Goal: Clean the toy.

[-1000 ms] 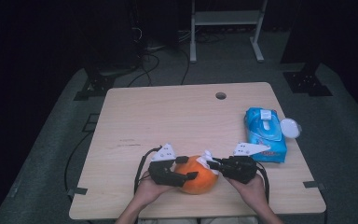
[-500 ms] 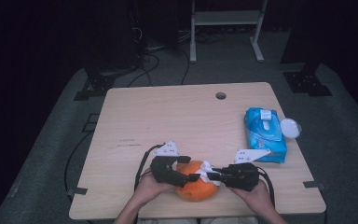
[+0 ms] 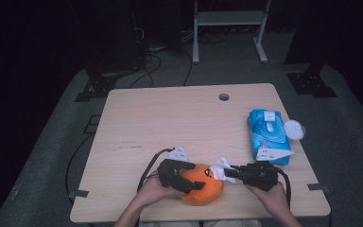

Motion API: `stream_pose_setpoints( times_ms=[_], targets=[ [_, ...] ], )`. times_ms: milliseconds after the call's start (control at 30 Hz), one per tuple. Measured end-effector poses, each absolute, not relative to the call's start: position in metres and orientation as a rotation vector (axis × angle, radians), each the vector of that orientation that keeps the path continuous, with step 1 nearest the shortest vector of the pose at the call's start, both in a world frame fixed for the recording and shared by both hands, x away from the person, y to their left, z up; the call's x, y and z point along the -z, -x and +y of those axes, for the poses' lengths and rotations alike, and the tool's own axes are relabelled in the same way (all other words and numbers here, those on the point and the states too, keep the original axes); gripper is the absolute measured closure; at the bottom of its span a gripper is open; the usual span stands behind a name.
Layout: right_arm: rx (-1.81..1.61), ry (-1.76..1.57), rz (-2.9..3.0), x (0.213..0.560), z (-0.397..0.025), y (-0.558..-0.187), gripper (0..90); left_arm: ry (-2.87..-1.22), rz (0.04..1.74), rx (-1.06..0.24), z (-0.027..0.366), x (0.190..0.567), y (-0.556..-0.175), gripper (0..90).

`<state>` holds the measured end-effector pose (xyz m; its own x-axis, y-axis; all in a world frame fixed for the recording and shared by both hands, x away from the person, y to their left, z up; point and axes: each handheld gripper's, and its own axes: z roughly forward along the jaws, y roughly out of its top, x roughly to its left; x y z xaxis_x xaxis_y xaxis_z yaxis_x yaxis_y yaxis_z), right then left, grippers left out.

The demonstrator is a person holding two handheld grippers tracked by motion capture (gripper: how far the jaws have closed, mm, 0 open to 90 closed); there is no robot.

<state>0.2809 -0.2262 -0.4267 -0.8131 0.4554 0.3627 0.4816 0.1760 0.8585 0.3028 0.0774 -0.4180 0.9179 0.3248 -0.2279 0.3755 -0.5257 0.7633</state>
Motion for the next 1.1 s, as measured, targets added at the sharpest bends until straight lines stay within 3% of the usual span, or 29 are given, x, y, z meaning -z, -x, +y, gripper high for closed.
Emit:
stream_pose_setpoints(
  times_ms=[67, 133, 167, 200, 267, 400, 733, 933, 1100],
  targets=[
    [1.766, 0.961, -2.387, 0.426, -0.23, -0.281, 79.8, -2.183, 0.49, 0.045, 0.075, 0.418, -0.301, 24.8],
    [1.769, 0.959, -2.388, 0.426, -0.23, -0.28, 79.8, -2.191, 0.484, 0.03, 0.074, 0.418, -0.3, 35.1],
    [1.77, 0.957, -2.392, 0.425, -0.231, -0.28, 79.8, -2.193, 0.487, -0.01, 0.072, 0.419, -0.297, 35.1],
    [1.777, 0.958, -2.389, 0.424, -0.232, -0.281, 79.8, -2.197, 0.493, -0.03, 0.07, 0.421, -0.295, 45.4],
    [1.789, 0.965, -2.38, 0.423, -0.235, -0.282, 79.8, -2.202, 0.484, -0.071, 0.068, 0.421, -0.291, 55.3],
    [1.798, 0.985, -2.378, 0.422, -0.241, -0.283, 79.8, -2.18, 0.479, -0.129, 0.068, 0.413, -0.288, 67.2],
    [1.809, 1.03, -2.381, 0.424, -0.247, -0.292, 79.5, -2.113, 0.554, -0.306, 0.076, 0.387, -0.313, 68.7],
    [1.765, 1.073, -2.458, 0.428, -0.251, -0.301, 79.5, -2.101, 0.634, -0.515, 0.082, 0.389, -0.347, 67.5],
    [1.688, 1.122, -2.519, 0.438, -0.257, -0.307, 79.4, -2.087, 0.682, -0.519, 0.08, 0.397, -0.362, 65.4]
  ],
)
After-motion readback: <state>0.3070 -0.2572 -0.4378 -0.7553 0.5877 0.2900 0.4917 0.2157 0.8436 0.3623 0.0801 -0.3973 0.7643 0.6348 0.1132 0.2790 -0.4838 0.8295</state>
